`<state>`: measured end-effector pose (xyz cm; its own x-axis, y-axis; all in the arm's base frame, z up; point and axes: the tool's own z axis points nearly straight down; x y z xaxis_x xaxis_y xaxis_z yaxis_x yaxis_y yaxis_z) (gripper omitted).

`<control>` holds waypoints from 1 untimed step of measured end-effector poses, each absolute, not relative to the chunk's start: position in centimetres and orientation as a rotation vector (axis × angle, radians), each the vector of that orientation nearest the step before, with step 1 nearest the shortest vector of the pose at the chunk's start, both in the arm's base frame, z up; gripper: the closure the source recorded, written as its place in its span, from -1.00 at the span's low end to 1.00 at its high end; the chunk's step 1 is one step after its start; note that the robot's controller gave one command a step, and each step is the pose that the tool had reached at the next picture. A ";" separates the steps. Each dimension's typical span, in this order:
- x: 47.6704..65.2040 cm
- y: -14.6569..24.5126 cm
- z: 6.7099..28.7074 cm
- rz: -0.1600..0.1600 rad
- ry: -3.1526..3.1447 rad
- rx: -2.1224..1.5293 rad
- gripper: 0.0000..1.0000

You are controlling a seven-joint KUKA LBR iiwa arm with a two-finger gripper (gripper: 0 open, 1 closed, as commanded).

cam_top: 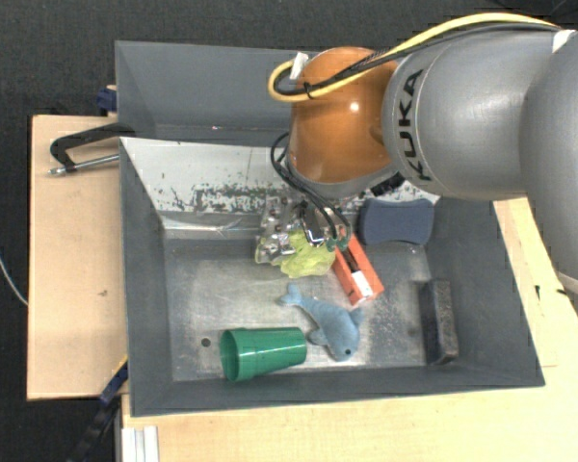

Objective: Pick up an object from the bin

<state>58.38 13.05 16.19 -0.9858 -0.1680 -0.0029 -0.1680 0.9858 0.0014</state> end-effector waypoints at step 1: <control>58.7 12.4 15.3 0.002 3.131 -0.266 1.00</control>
Offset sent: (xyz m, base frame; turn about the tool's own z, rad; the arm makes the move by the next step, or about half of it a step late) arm -0.0087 -0.0093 0.0825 0.0003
